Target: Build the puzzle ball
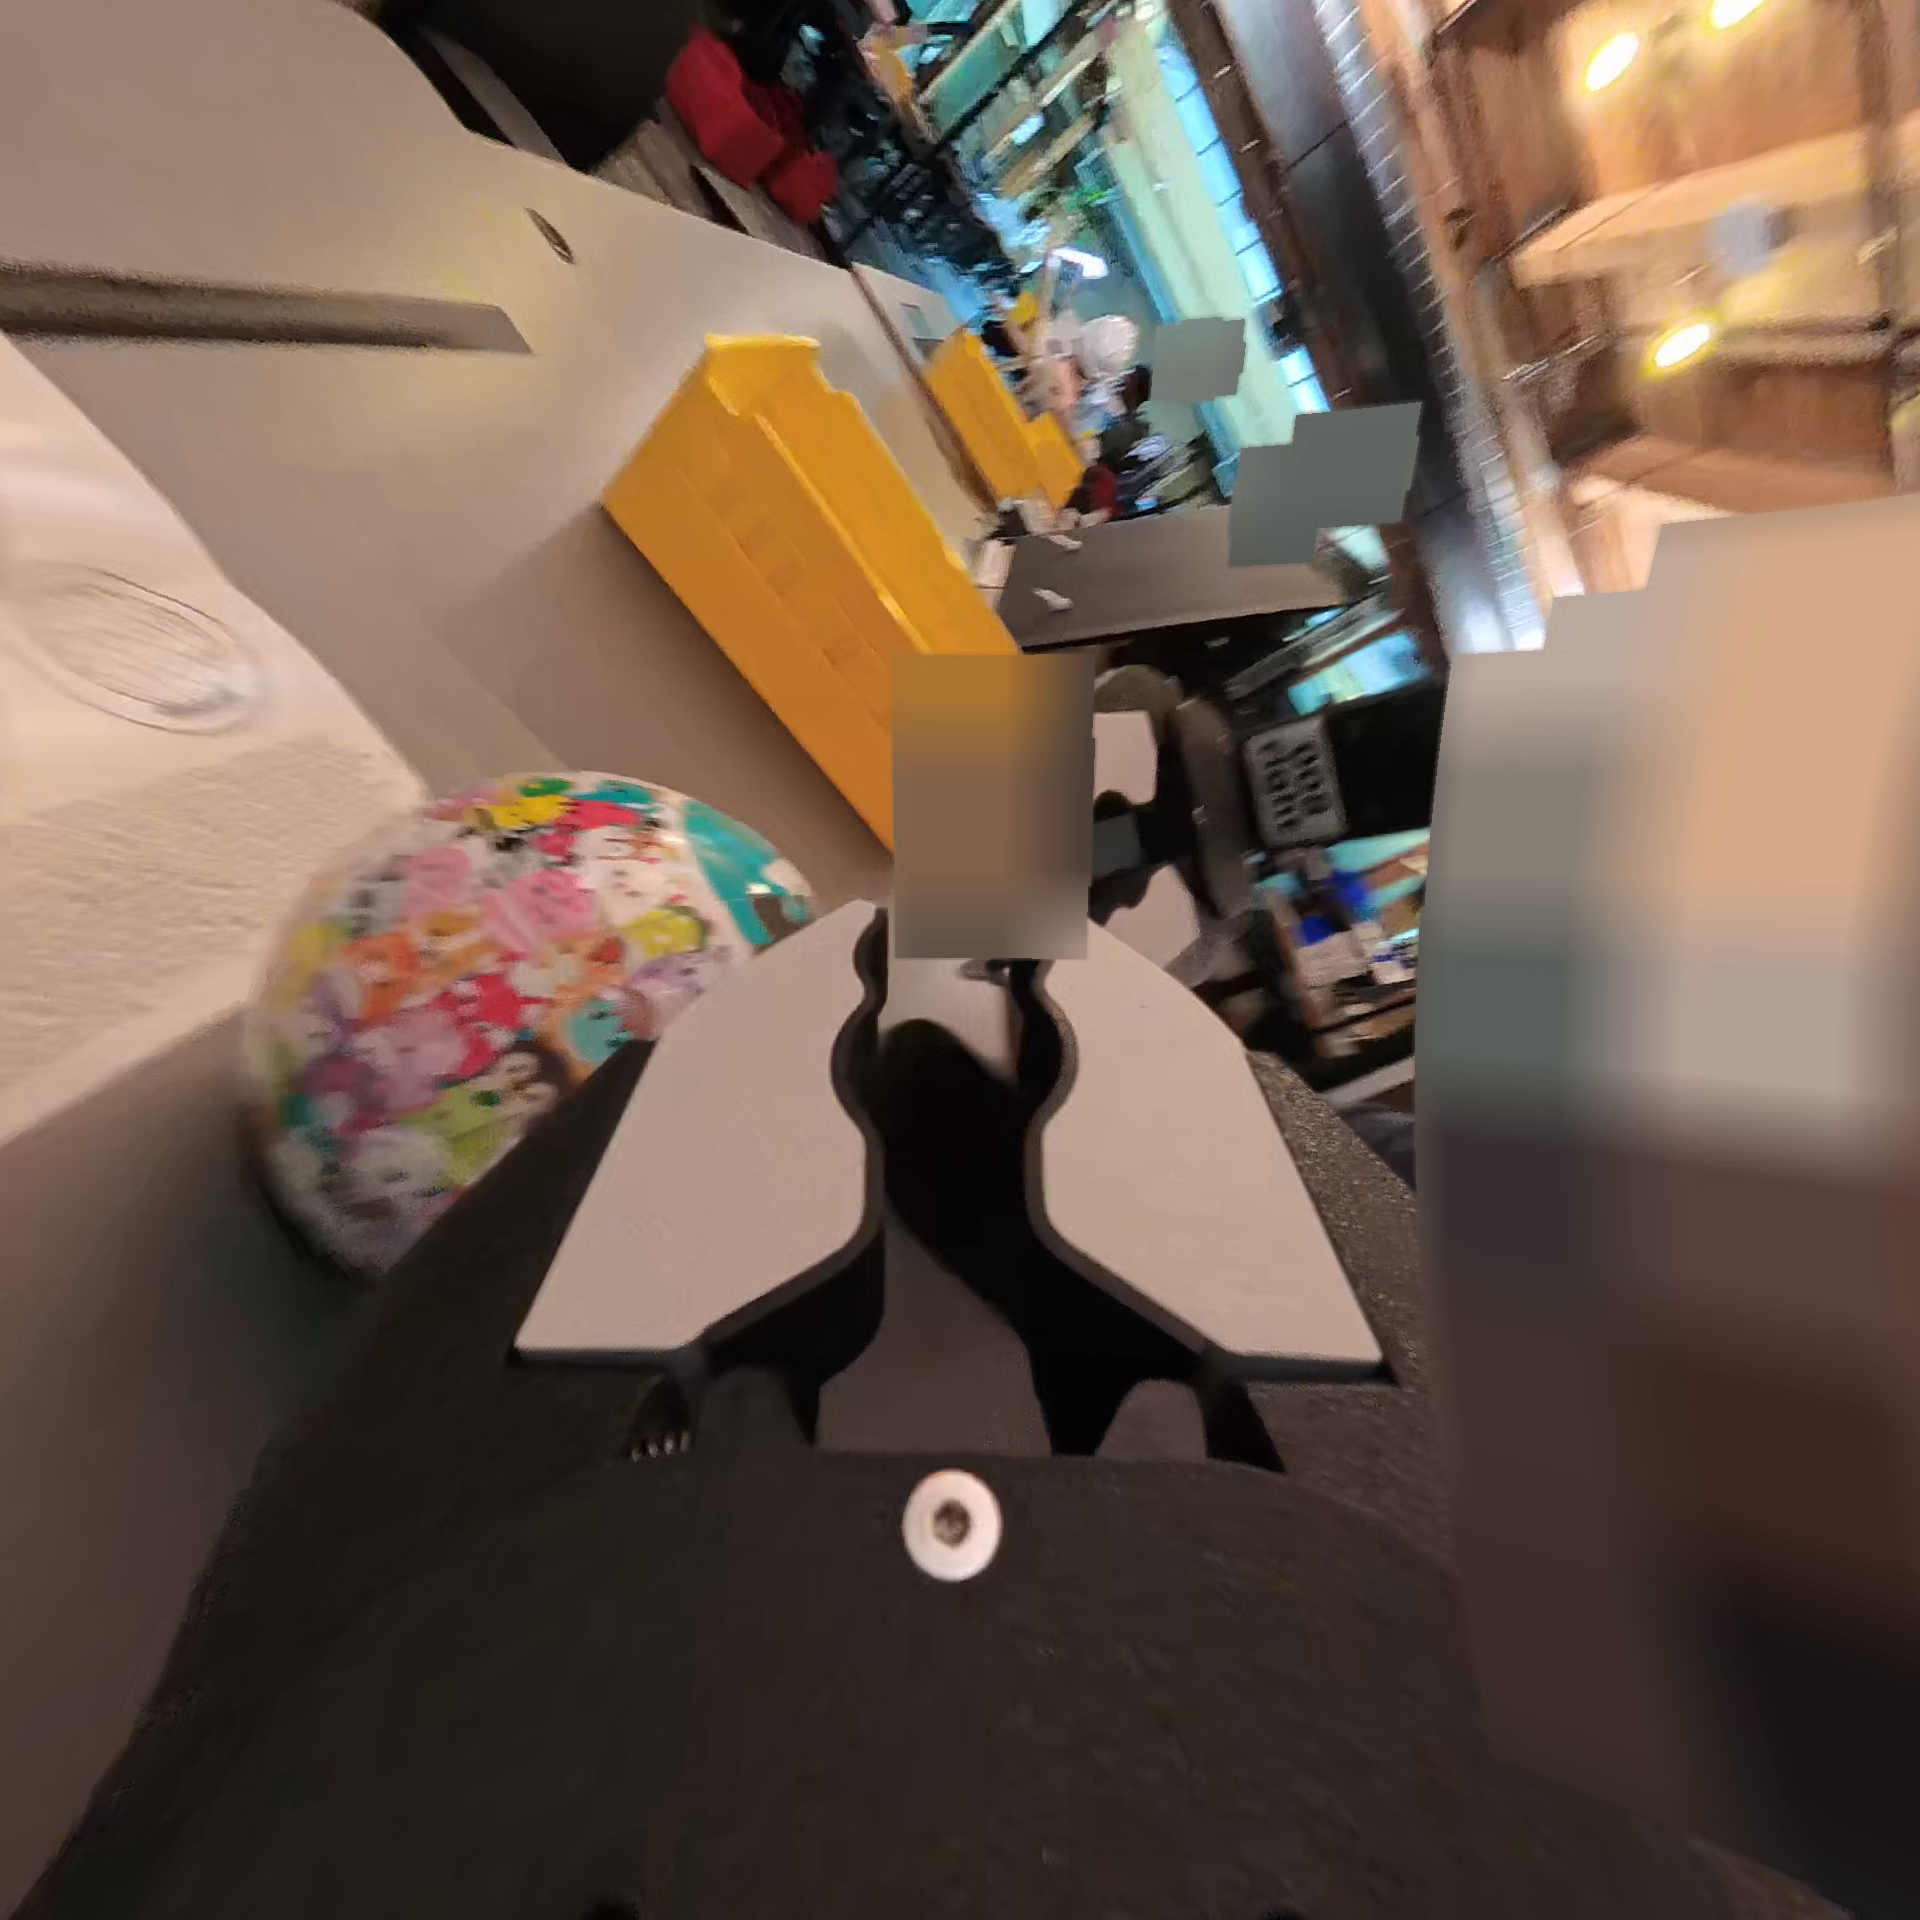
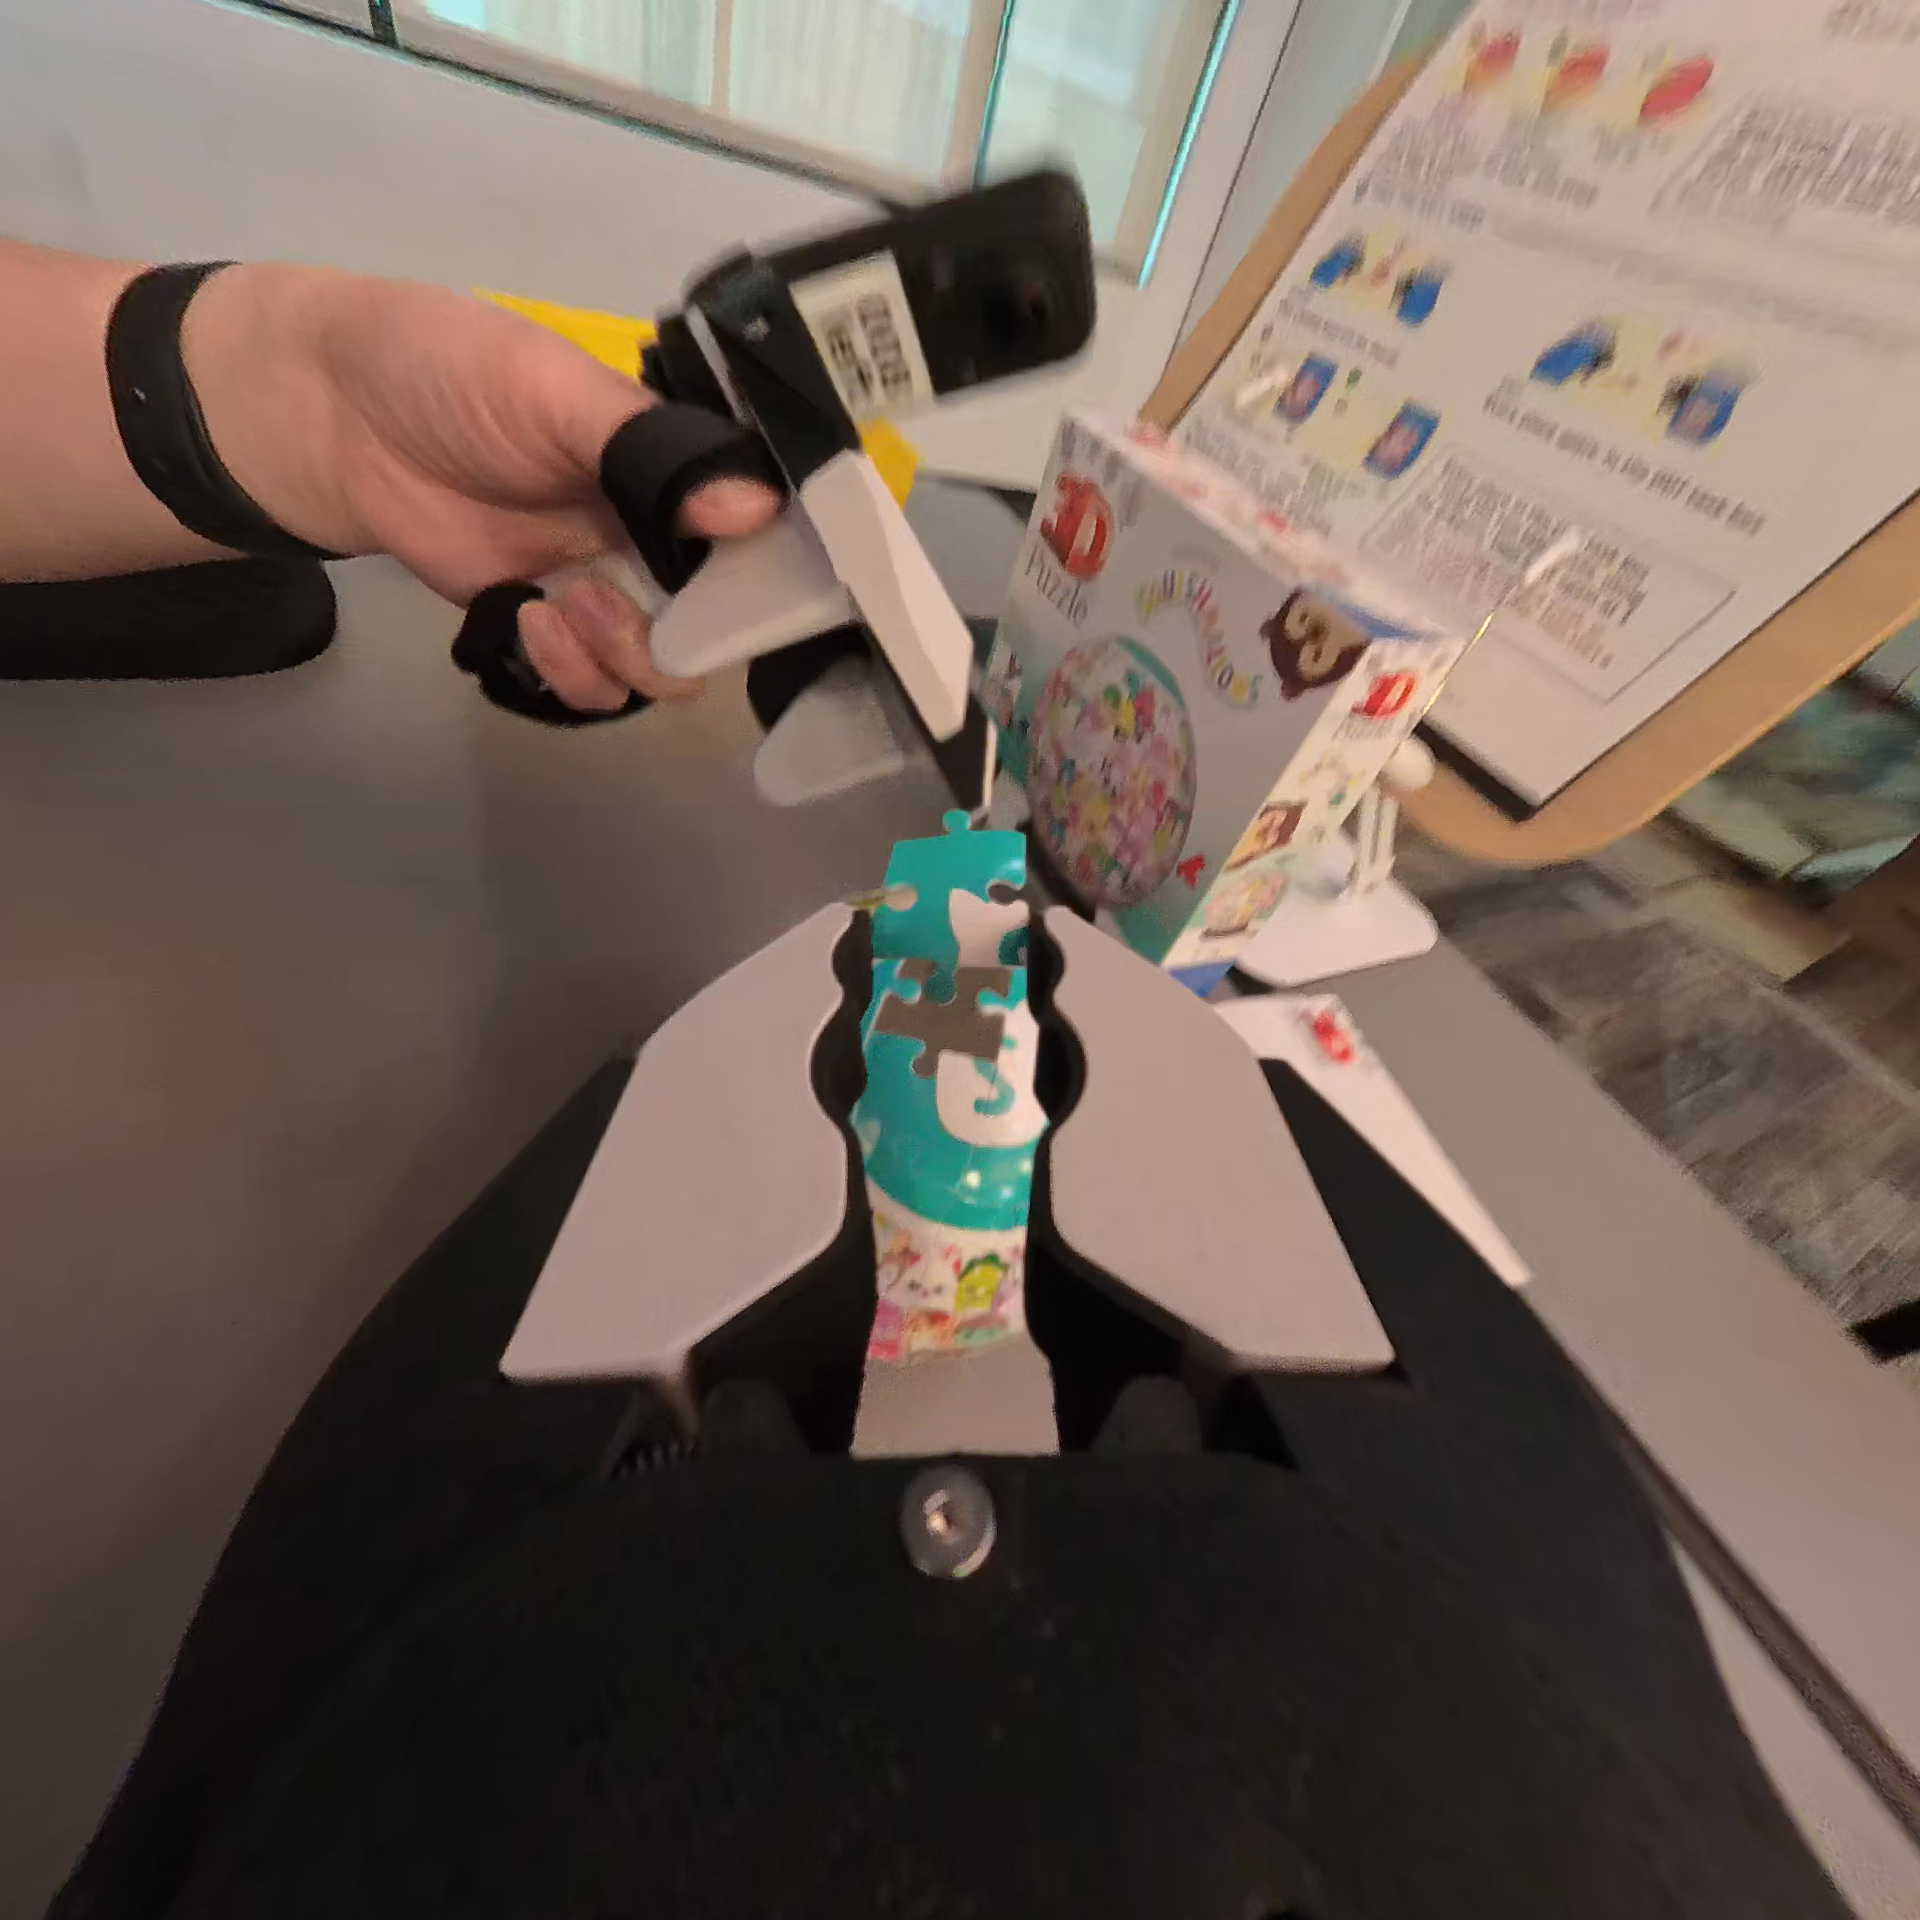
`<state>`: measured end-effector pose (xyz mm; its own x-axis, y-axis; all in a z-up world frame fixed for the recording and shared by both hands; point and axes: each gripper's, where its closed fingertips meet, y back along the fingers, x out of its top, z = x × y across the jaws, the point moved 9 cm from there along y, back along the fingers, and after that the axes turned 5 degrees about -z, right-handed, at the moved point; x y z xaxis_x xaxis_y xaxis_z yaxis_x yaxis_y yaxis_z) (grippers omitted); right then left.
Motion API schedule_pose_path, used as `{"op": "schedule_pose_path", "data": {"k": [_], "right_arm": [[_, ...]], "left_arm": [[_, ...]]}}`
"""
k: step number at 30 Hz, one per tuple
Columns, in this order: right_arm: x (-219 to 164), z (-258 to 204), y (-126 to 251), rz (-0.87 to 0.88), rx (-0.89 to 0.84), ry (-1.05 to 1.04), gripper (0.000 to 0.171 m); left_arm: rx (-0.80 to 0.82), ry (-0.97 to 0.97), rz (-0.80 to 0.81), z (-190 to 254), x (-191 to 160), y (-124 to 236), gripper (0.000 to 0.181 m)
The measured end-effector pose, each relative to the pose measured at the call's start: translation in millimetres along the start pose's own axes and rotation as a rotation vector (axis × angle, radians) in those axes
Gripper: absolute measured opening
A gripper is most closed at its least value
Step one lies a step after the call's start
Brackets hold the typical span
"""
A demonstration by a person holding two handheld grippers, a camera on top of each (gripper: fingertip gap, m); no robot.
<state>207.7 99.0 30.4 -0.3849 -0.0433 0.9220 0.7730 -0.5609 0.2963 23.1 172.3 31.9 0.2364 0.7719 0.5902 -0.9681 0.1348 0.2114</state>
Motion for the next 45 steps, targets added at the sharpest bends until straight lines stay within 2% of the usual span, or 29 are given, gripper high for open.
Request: {"op": "schedule_pose_path", "data": {"k": [2,4,6,9,11,25,45], "right_arm": [[-5,3,-3,-0.095,0.021,-0.069,0.029],[-7,3,-6,-0.147,0.04,-0.106,0.029],[-8,3,-9,-0.203,0.031,-0.117,0.029],[-3,3,-12,-0.259,0.041,-0.136,0.029],[0,4,-14,-0.282,0.029,-0.165,0.029],[5,6,-24,-0.385,0.017,-0.195,0.029],[5,7,-26,-0.448,0.042,-0.218,0.029]], "left_arm": [[0.16,-0.144,-0.033,-4,0,8,0.022],[0.288,-0.254,-0.046,-6,2,10,0.034],[0.353,-0.308,-0.044,-7,6,8,0.049],[0.444,-0.418,-0.061,-8,10,2,0.054],[0.493,-0.453,-0.066,-10,12,-2,0.069],[0.518,-0.527,-0.224,-18,13,-14,0.073],[0.542,-0.603,-0.296,-14,17,-20,0.068]]}}
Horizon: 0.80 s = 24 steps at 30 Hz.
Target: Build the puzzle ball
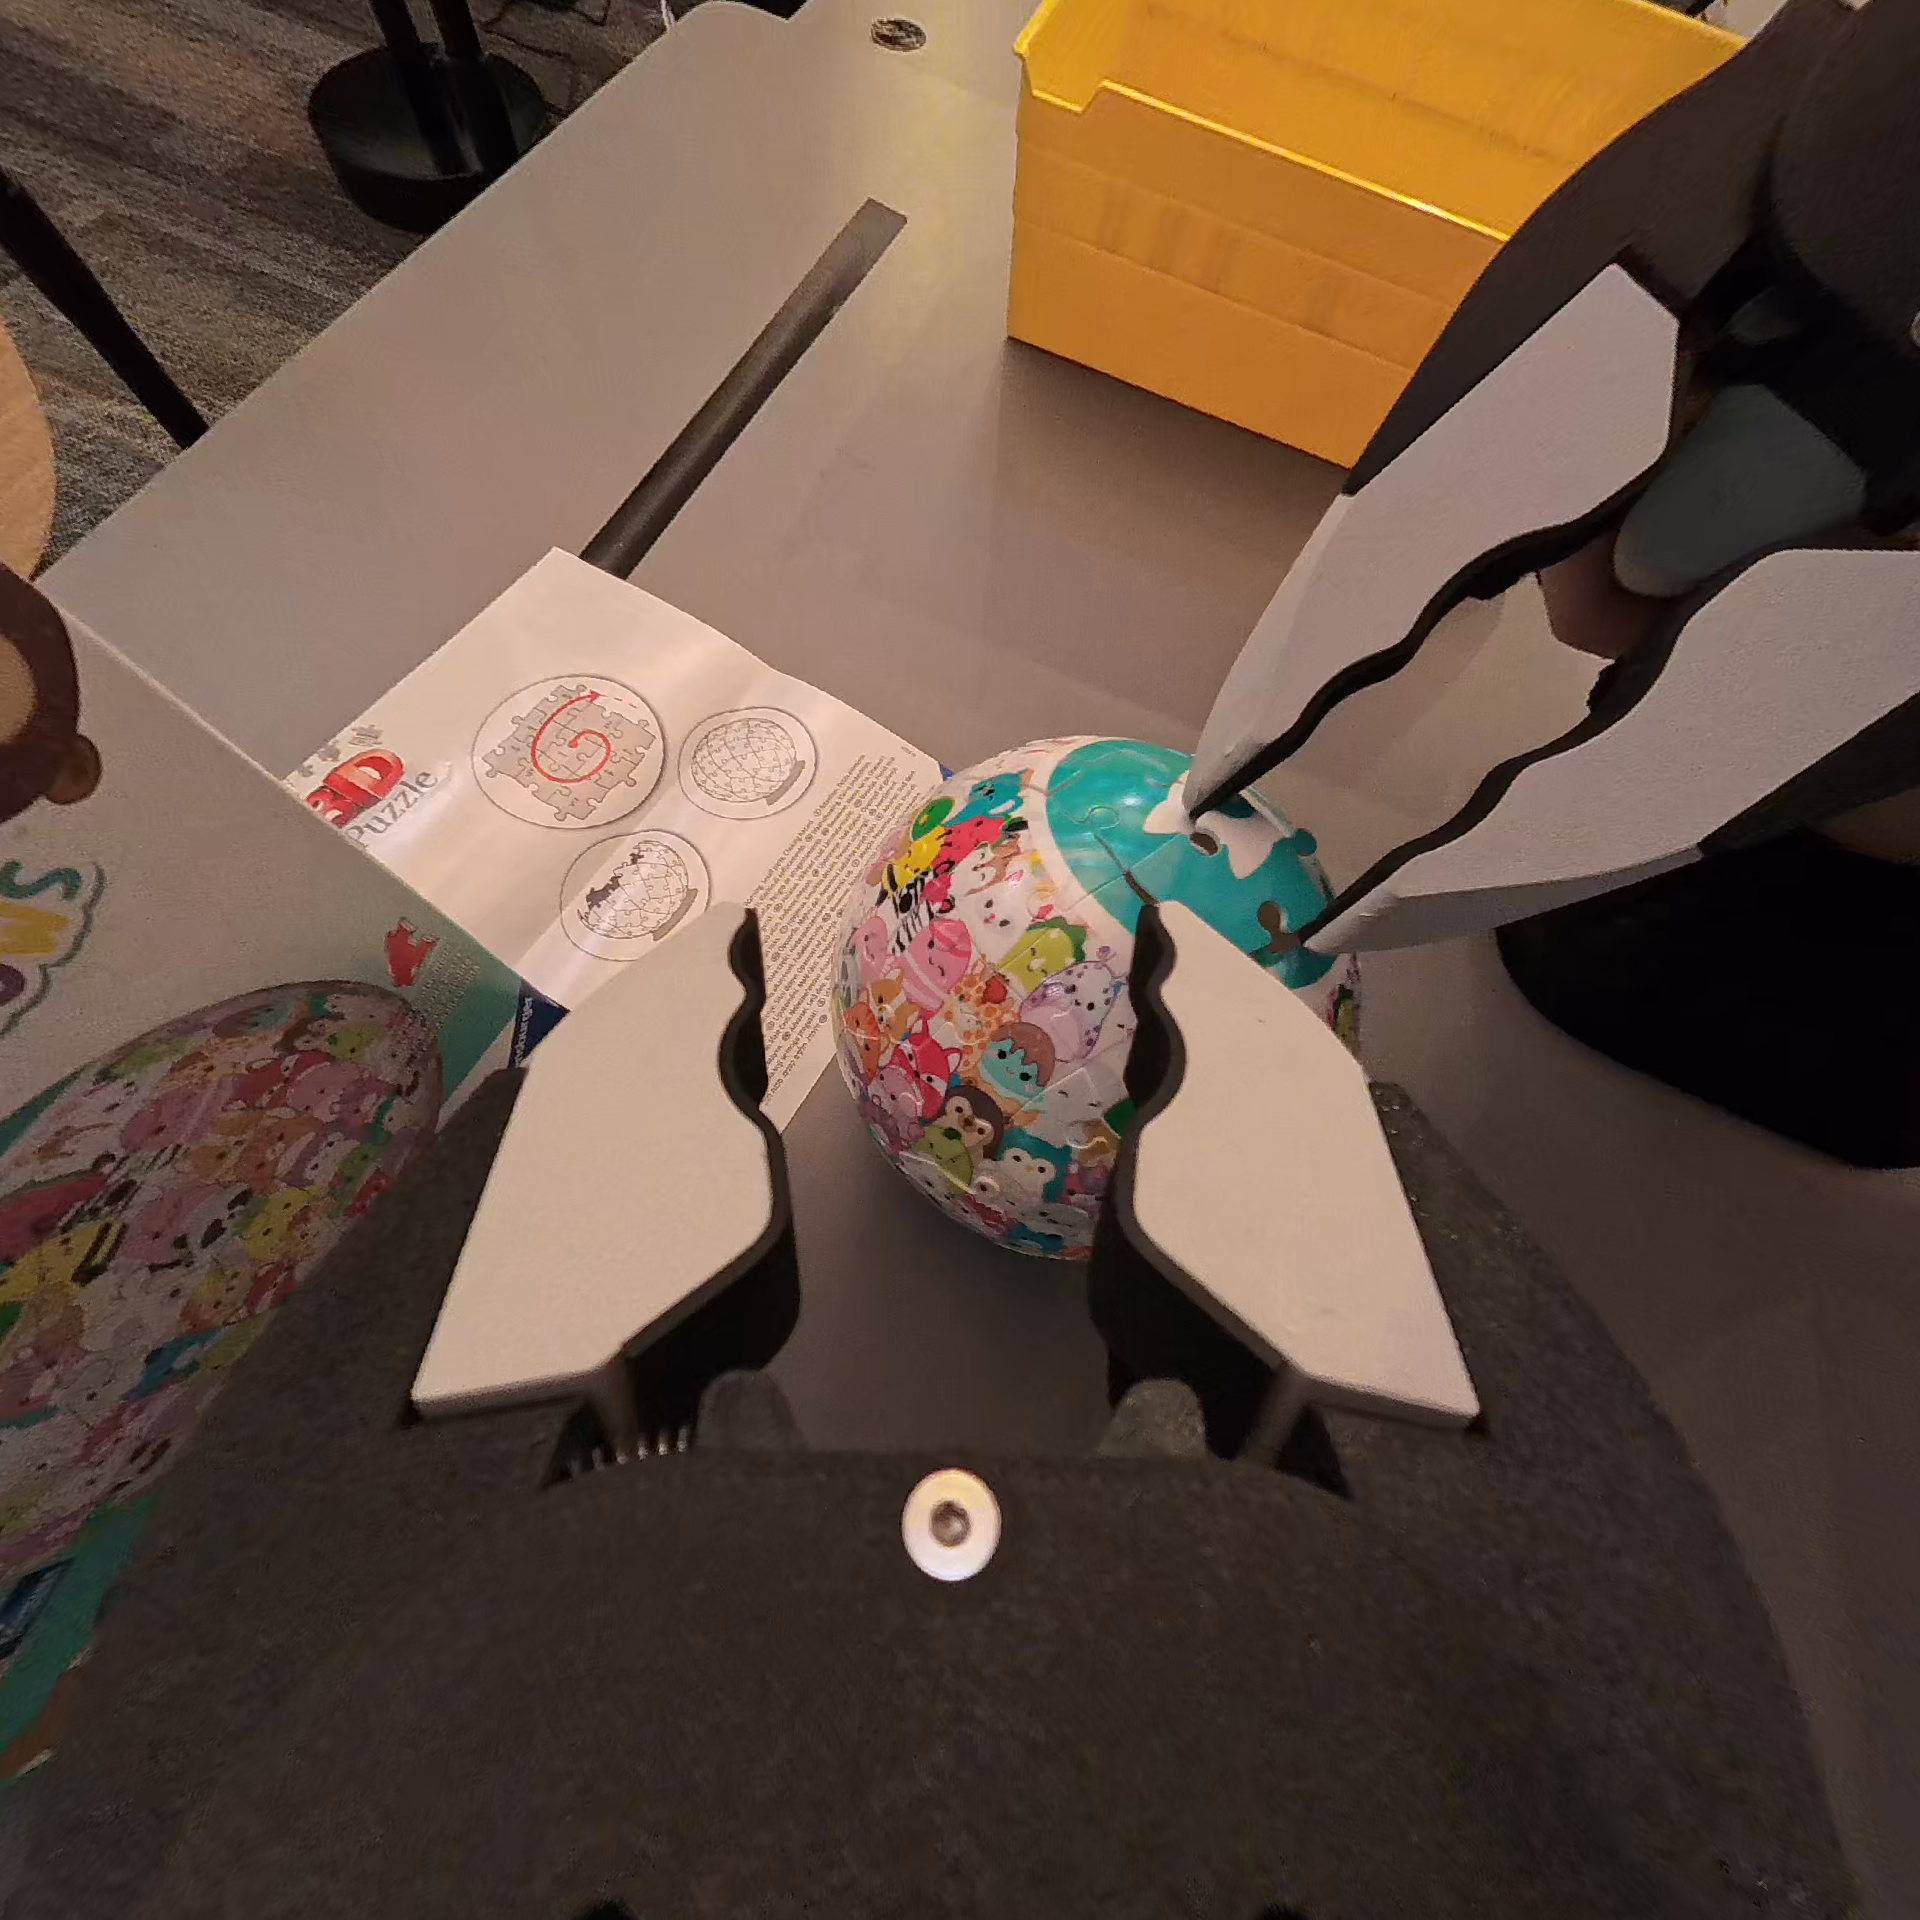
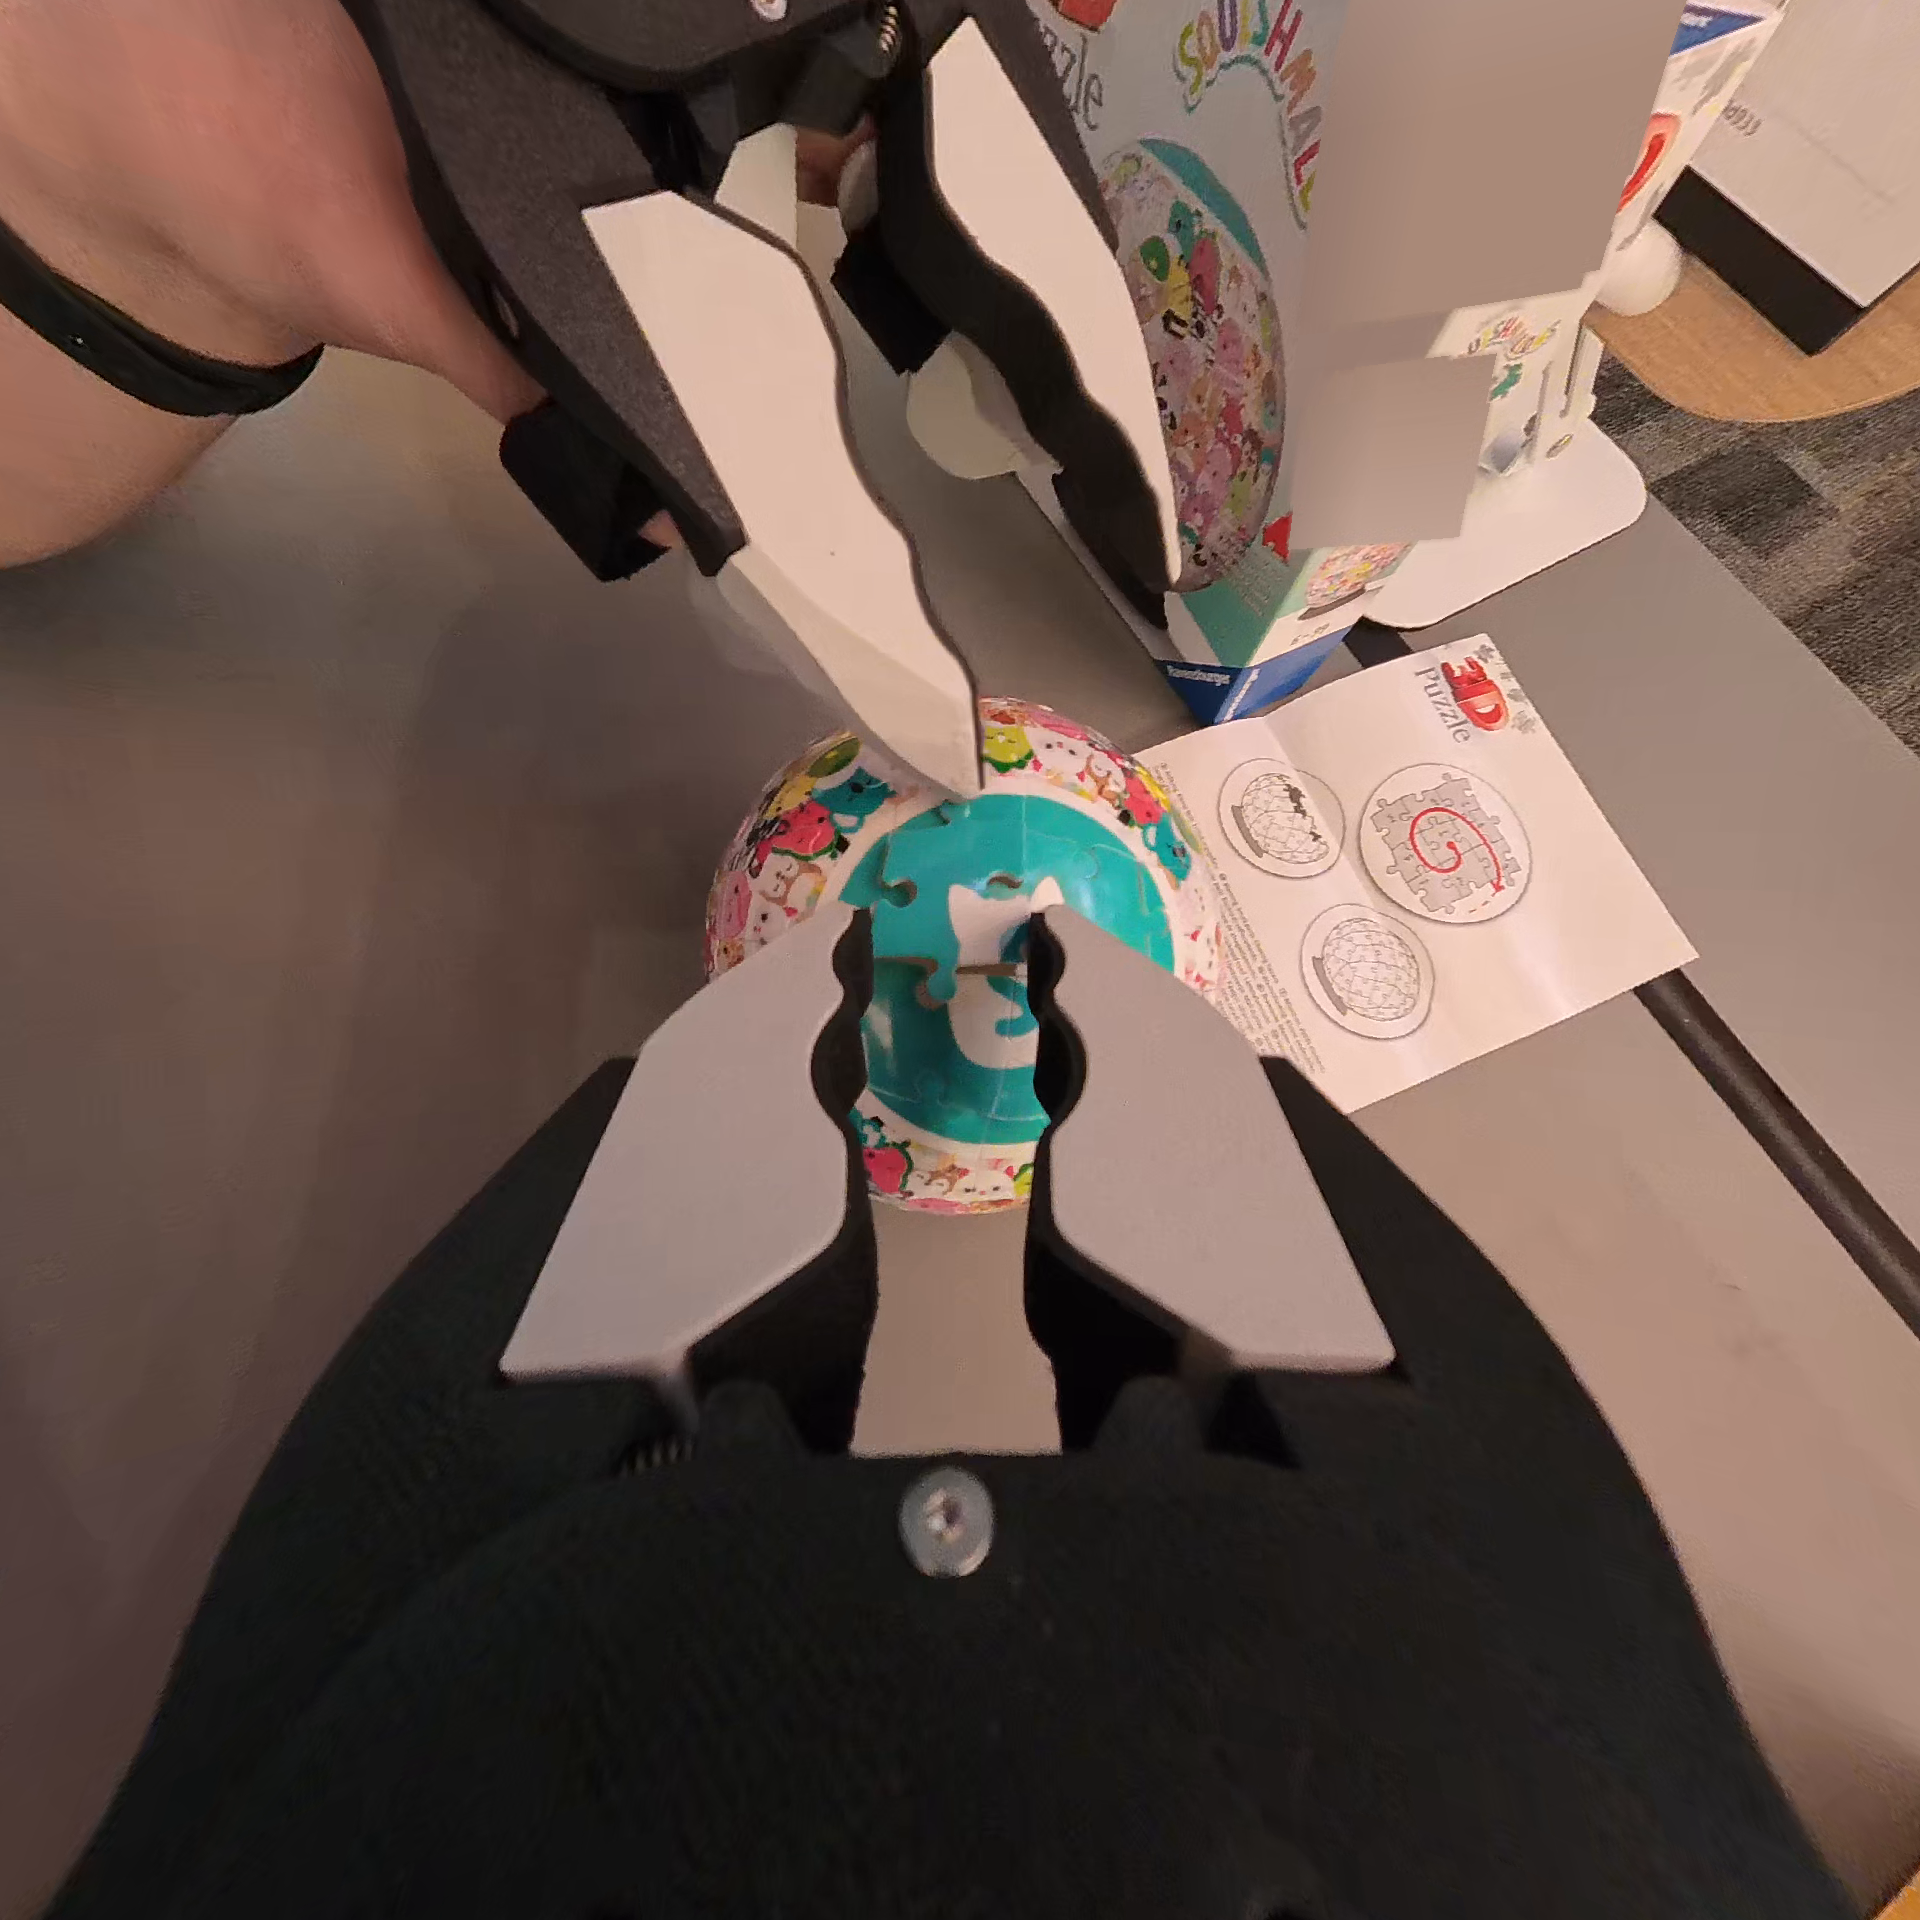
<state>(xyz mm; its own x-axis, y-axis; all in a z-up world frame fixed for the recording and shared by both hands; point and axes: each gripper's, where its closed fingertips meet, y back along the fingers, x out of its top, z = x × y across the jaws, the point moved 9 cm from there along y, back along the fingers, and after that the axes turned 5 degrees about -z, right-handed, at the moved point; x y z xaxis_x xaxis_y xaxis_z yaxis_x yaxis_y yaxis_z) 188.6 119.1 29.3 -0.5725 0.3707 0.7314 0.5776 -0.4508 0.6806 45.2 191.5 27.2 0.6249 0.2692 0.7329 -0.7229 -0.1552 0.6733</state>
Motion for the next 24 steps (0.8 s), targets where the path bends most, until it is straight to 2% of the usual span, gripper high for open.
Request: {"op": "schedule_pose_path", "data": {"k": [24], "right_arm": [[0.3,0.2,-0.3,0.007,0.005,-0.004,0.029]], "left_arm": [[-0.029,-0.065,-0.076,6.3,6.7,0.7,0.055]]}}
